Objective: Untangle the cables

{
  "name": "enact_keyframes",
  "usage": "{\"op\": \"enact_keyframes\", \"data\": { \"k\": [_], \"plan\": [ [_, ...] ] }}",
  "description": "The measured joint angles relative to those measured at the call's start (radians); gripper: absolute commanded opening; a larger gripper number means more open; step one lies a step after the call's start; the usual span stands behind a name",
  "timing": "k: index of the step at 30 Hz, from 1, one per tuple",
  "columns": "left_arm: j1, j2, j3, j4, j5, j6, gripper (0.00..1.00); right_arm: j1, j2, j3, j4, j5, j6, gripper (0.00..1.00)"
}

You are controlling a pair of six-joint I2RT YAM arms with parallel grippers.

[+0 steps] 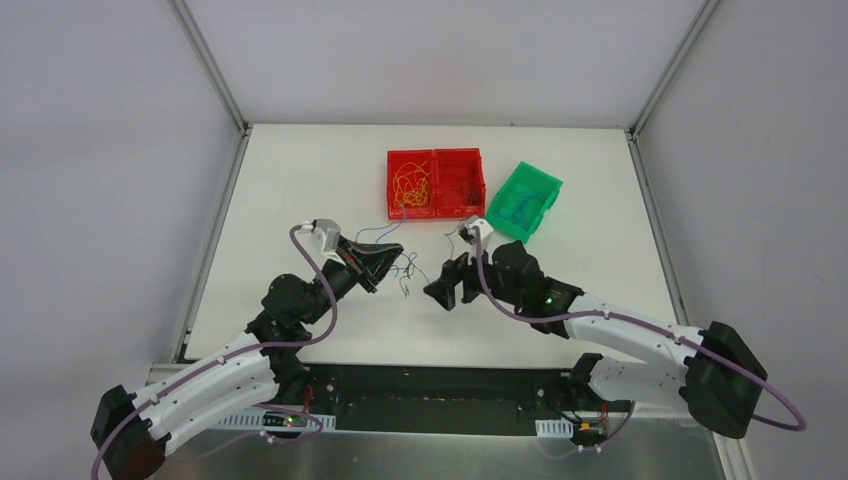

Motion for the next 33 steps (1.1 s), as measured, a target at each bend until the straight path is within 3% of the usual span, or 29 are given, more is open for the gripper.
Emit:
{"op": "enact_keyframes", "data": {
  "k": [8,17,23,29,33],
  "plan": [
    [0.000,0.053,0.000,0.000,0.136,-0.013,0.00,0.051,0.035,-0.016,0.143,-0.071,-0.089,0.80],
    [0.000,0.063,0.000,0.031,0.315,-0.030,0.00,0.061,0.031,-0.023,0.181,-0.092,-0.127,0.74],
    [0.000,0.008,0.000,0.042,0.345,-0.033,0.00,0.069,0.031,-0.024,0.181,-0.114,-0.135,0.74],
    [0.000,-0.011,0.000,0.056,0.359,-0.035,0.00,0.080,0.042,-0.024,0.177,-0.154,-0.144,0.84],
    [0.000,-0.039,0.000,0.053,0.362,-0.035,0.00,0.084,0.061,-0.024,0.158,-0.164,-0.149,0.83]
  ]
}}
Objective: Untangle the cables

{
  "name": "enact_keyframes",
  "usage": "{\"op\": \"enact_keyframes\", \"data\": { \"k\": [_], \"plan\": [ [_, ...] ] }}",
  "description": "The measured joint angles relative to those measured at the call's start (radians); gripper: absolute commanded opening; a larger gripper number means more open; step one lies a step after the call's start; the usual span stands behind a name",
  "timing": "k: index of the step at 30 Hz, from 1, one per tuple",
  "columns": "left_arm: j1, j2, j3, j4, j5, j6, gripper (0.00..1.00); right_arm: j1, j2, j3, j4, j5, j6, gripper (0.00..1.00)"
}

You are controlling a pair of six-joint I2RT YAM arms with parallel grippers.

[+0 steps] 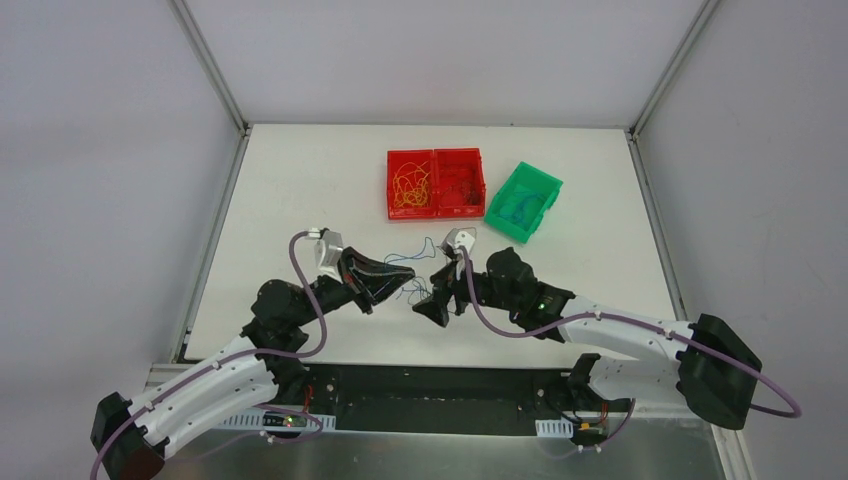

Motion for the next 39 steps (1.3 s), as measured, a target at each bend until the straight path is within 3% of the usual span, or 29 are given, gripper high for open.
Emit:
{"op": "enact_keyframes", "data": {
  "k": [10,23,32,39],
  "plan": [
    [0.000,-0.053,0.000,0.001,-0.002,0.000,0.00,0.003,0.053,0.011,-0.007,0.010,-0.007,0.70],
    [0.000,-0.129,-0.036,0.002,-0.086,0.000,0.00,0.016,0.128,0.031,-0.004,0.016,-0.004,0.69],
    [-0.002,-0.192,-0.056,0.001,-0.158,0.000,0.00,0.054,0.217,0.040,0.016,0.047,-0.006,0.75],
    [-0.002,-0.159,-0.058,0.017,-0.158,-0.003,0.00,0.067,0.249,0.074,0.053,0.064,-0.009,0.58]
  ]
}}
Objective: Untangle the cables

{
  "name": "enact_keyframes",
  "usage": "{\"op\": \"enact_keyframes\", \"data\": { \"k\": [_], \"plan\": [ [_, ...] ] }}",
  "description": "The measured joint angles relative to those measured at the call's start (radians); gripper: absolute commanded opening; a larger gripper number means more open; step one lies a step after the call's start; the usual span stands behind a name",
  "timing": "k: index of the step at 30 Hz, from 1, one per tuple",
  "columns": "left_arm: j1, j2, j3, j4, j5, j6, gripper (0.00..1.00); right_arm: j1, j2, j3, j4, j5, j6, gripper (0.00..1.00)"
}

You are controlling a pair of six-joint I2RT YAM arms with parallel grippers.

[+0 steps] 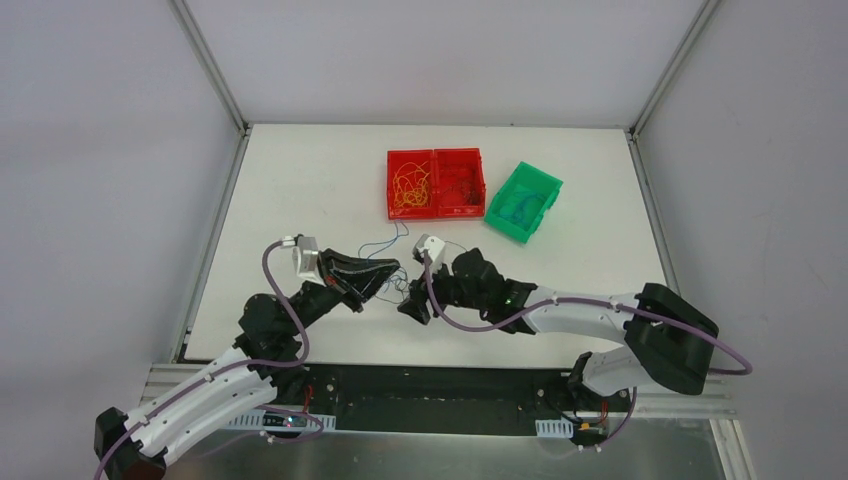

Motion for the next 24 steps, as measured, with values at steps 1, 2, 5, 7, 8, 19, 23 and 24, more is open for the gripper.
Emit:
{"op": "enact_keyframes", "data": {
  "k": [1,2,5,7,8,19,23,24],
  "plan": [
    [0.000,0.010,0.000,0.001,0.000,0.000,0.00,0.001,0.012,0.013,0.007,0.000,0.000,0.56],
    [0.000,0.017,0.000,0.000,0.000,0.000,0.00,0.002,0.023,0.026,0.013,0.000,0.000,0.54],
    [0.000,0.010,0.000,-0.007,-0.005,0.000,0.00,0.010,0.041,0.044,0.021,0.001,0.001,0.51],
    [0.000,-0.017,-0.004,-0.011,-0.025,0.000,0.00,0.012,0.043,0.044,0.021,0.001,0.003,0.49],
    [0.000,-0.035,-0.006,-0.011,-0.034,0.000,0.00,0.013,0.043,0.044,0.023,0.002,0.003,0.48],
    [0.000,-0.103,-0.026,-0.002,-0.113,0.000,0.00,0.016,0.090,0.043,0.053,0.028,0.045,0.00],
    [-0.001,-0.150,-0.041,-0.026,-0.190,0.005,0.00,0.016,0.024,0.002,0.066,0.111,0.071,0.00],
    [-0.005,-0.166,-0.042,-0.043,-0.227,0.007,0.00,0.016,-0.003,-0.011,0.066,0.149,0.079,0.00]
  ]
}}
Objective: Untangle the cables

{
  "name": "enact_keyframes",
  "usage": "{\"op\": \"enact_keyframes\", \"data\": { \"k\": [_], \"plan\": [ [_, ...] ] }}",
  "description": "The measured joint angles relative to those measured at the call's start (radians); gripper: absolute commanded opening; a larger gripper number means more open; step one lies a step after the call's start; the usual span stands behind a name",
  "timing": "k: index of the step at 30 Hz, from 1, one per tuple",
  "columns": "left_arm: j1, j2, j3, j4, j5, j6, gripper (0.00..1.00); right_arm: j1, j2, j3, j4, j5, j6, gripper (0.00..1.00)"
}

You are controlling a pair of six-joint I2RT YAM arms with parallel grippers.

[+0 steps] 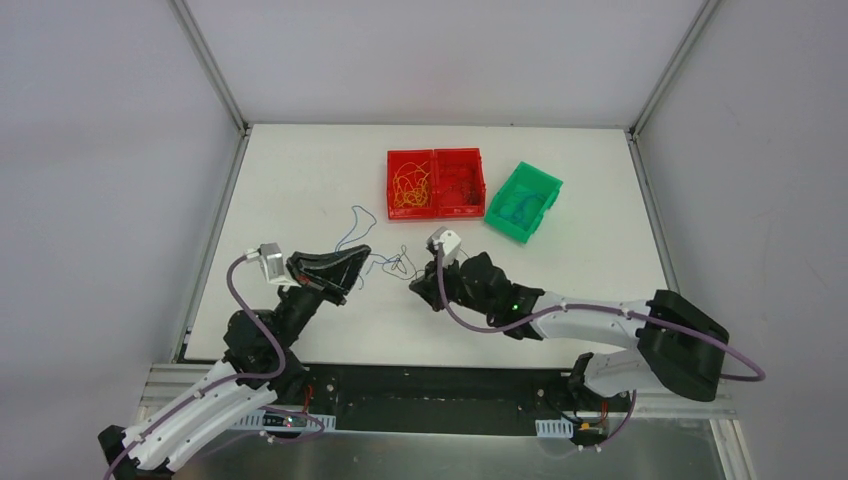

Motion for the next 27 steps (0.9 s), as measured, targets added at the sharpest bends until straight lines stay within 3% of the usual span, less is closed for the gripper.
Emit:
{"op": "enact_keyframes", "data": {
  "k": [7,11,15,21,27],
  "plan": [
    [-0.003,-0.150,-0.012,-0.176,-0.332,0.001,0.00,-0.045,-0.226,-0.091,-0.011,0.326,0.101,0.00],
    [-0.014,-0.221,-0.012,-0.289,-0.541,-0.008,0.00,-0.187,-0.430,-0.180,-0.052,0.479,0.212,0.00],
    [-0.015,-0.228,-0.011,-0.368,-0.665,-0.016,0.00,-0.293,-0.656,-0.257,-0.125,0.610,0.314,0.00],
    [-0.015,-0.206,-0.008,-0.443,-0.753,-0.034,0.00,-0.319,-0.851,-0.280,-0.196,0.701,0.365,0.00],
    [-0.015,-0.076,0.017,-0.429,-0.715,-0.025,0.00,-0.320,-0.848,-0.279,-0.251,0.654,0.360,0.00]
  ]
}}
